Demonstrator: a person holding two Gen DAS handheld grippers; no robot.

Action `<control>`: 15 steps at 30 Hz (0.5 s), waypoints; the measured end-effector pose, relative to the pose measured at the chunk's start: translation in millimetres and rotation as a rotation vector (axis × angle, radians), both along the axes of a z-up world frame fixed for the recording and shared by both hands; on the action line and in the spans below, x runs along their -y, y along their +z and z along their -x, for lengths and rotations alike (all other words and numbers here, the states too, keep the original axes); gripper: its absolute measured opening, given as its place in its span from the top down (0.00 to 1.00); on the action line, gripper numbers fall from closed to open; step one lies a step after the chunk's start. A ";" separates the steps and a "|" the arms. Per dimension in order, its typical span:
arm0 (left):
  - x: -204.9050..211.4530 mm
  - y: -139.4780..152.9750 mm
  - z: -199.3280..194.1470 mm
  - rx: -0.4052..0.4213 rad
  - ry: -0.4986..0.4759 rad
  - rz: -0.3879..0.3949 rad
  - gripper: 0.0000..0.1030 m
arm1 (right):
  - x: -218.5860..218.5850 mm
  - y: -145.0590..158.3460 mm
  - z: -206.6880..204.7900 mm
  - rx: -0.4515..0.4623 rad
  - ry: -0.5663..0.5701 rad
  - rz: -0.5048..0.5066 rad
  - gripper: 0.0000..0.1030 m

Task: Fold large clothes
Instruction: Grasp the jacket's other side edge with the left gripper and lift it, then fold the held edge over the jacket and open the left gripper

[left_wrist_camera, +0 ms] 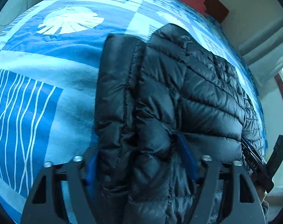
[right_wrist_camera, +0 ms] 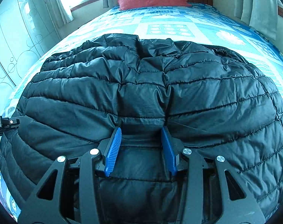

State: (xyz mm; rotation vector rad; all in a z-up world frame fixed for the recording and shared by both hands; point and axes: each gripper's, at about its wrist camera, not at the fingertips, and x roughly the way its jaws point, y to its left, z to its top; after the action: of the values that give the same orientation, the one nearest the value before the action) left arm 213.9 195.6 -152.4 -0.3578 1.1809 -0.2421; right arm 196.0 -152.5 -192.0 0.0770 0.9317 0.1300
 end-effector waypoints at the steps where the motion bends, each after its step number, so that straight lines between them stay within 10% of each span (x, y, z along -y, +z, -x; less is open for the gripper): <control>1: 0.7 1.2 0.8 0.002 -0.006 0.012 0.48 | 0.1 0.0 -0.1 0.000 0.000 0.001 0.57; 5: 8.6 16.3 7.9 0.027 -0.028 -0.008 0.70 | -2.7 0.4 1.0 0.002 -0.001 0.022 0.57; 15: 39.8 50.4 17.8 0.098 -0.004 -0.145 0.78 | -5.0 23.1 11.3 0.011 -0.020 0.038 0.54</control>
State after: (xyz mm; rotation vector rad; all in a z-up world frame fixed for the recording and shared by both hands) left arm 196.1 155.8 -101.9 -0.2145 1.0955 -0.1740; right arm 184.8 -147.4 -168.9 0.0504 0.9214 0.0940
